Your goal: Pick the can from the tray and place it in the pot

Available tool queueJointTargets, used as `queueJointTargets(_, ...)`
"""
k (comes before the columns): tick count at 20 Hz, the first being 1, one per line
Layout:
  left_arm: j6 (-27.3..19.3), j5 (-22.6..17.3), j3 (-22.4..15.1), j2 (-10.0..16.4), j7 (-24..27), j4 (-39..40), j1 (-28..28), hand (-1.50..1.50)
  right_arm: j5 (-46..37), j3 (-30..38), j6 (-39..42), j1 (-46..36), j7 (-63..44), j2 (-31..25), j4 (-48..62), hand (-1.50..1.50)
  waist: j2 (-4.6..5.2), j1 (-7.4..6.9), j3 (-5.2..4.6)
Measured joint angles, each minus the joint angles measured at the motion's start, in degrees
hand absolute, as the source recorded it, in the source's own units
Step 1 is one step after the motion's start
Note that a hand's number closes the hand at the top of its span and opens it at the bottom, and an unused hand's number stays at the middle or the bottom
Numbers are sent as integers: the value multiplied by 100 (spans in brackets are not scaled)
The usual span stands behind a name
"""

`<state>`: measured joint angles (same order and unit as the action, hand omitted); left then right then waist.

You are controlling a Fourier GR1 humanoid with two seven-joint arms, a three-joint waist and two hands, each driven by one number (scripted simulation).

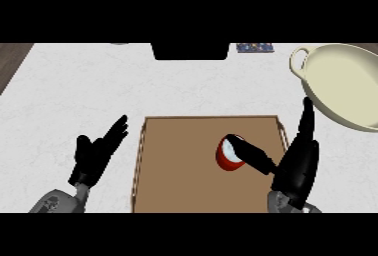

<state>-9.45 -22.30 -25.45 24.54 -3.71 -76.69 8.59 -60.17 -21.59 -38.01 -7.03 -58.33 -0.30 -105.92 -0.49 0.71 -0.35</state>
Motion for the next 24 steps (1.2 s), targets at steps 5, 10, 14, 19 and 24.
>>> queueJointTargets(5, 110, 39, 14, -22, 26, -19, 47, 0, 226, -349, 493, -232, -687, 17, 235, -150, 34, -95, 17)
queueJointTargets(10, 203, 103, 33, -90, 159, 54, -57, 0, 494, -598, 765, -306, -1006, 17, 495, -150, 45, -108, 26)
queueJointTargets(14, 217, 162, 156, -148, 84, 122, 40, 0, 407, -745, 718, -73, -990, 13, 600, -150, 45, -81, 30)
queueJointTargets(19, 278, 259, 234, -174, -5, -30, -81, 0, 44, -843, 580, 464, -841, 11, 285, -150, 39, -58, 33)
queueJointTargets(24, 271, 394, 295, -261, -106, -213, -223, 0, 298, -893, 189, 870, -386, 13, 183, -150, 41, -69, 36)
